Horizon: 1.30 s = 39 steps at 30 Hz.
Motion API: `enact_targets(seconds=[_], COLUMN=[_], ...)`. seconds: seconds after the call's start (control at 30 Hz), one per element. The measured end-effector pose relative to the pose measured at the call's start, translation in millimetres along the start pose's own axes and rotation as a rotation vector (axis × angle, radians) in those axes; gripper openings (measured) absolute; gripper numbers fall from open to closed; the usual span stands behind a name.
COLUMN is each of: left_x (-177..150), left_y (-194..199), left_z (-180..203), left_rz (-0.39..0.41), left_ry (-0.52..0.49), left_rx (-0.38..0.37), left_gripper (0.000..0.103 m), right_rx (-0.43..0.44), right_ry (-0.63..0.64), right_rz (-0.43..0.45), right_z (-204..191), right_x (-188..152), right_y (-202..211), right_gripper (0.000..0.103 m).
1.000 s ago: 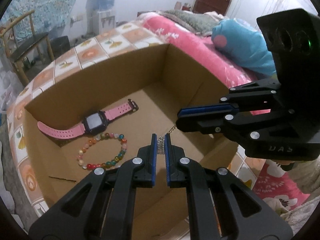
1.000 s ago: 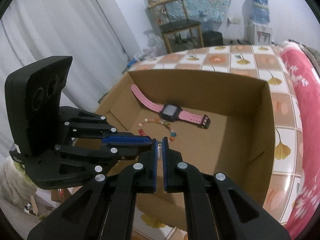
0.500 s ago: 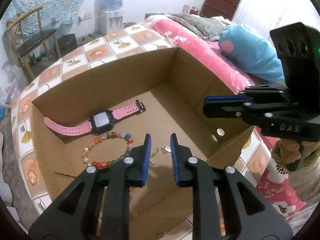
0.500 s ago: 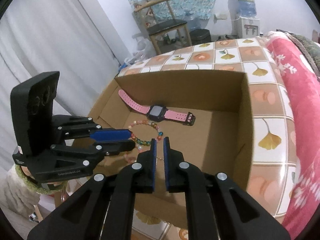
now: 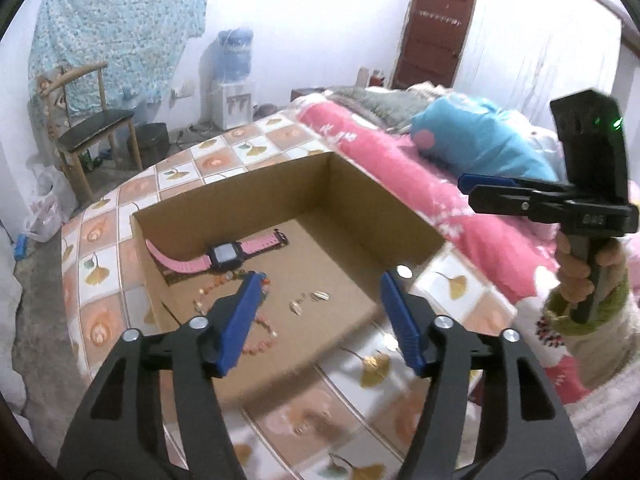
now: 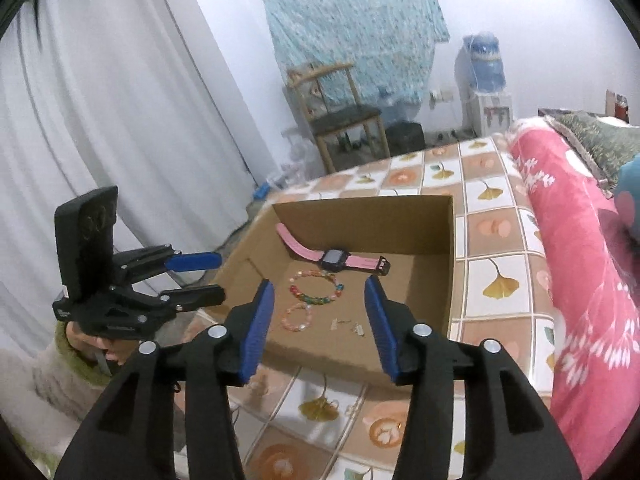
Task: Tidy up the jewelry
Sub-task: 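Withdraw both grippers toward the gold earrings beside the box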
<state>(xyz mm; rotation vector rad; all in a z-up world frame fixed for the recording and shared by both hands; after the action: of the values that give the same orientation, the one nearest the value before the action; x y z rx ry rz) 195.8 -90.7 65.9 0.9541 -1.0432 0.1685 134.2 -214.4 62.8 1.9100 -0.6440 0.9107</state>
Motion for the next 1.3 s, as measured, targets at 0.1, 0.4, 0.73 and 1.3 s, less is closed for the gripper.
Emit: enact_targets(seconds=[0.1,0.4,0.73,1.3], left_x=[-17.7,-80.8,-118.5,-133.5], left_y=[16.9,0.2,-57.8,-96.0], left_z=[10.7,40.2,56.3,72.6], left_rz=[0.015,-0.064,-0.125,-0.151], left_ry=[-0.008,0.089,-0.01,-0.147], left_rx=[-0.023,-0.121,-0.055,0.009], left_gripper=[0.07,0.074,0.071,0.052], right_rx=[-0.011,-0.01,-0.056,-0.296], right_ry=[-0.01,-0.218,-0.251,-0.121], right_rz=[-0.014,-0.163,-0.253,-0.294], right_z=[-3.0,18.7,26.4,66.2], right_x=[-21.7,-103.0,-135.4,-156.8], right_y=[6.9,-14.1,-39.9,-43.1], right_gripper=[0.048,0.048,0.045,0.034])
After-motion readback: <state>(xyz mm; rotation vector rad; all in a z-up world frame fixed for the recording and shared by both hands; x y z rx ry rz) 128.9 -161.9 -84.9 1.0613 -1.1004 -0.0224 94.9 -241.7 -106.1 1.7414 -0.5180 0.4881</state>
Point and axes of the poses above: each gripper's, at about its wrist camera, not at the fingertips, and y roughly against the way its jaws point, z to its right, x to its top, the point moved 9 cm from there along -y, roughly the way its jaws point, and after that the axes turned 5 degrees about z, right-handed, at the moved point
